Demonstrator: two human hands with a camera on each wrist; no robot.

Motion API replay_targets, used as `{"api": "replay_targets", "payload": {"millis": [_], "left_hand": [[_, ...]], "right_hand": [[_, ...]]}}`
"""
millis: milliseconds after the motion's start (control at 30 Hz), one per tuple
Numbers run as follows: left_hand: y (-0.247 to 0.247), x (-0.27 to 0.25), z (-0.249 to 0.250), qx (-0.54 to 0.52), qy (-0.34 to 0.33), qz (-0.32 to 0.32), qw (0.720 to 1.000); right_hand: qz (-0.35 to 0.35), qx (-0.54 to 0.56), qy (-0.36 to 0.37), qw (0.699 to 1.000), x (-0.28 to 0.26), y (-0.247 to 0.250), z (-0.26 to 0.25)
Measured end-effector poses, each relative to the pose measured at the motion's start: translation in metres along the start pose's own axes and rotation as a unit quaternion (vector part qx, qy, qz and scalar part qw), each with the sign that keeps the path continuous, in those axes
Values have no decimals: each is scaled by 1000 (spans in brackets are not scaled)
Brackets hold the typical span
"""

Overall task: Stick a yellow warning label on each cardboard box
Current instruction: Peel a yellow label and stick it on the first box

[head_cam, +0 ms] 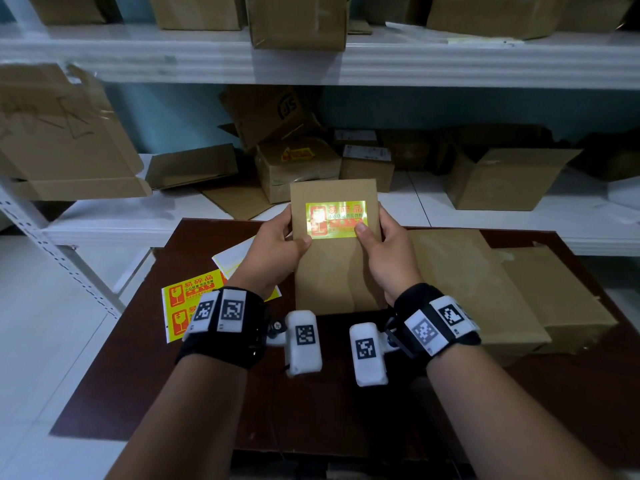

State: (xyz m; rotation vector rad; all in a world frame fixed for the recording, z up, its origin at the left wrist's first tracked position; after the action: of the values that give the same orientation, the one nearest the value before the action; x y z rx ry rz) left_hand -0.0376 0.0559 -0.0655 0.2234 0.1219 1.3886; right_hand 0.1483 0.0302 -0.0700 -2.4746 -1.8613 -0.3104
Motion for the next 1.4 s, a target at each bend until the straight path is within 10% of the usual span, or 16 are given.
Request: {"api": "replay_targets", "payload": {"millis": [433,700,933,1400], "left_hand": [[2,3,0,-10,-5,-25,1000],[16,0,12,193,-32,147,970],[15,3,13,211,-36,92,973],[28,0,21,300,-17,199,933]], "right_hand": [[3,39,2,999,-3,2,-4],[2,53,7,999,-3,0,-2],[1,33,12,999,-3,-3,-4],[2,15,33,999,-11,-5,-5]]}}
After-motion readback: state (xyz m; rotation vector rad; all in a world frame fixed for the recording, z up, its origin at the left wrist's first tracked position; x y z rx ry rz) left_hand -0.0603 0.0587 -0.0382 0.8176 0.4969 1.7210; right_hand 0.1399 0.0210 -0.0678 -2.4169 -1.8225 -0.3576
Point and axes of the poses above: each hand's wrist, its own x-axis towards the middle knuckle, its own y-axis out of the back of the hand, z = x × y, the point moved 10 cm from there along x, towards the middle knuckle, and after that the axes turned 5 degrees about x, right-handed, at the moved point
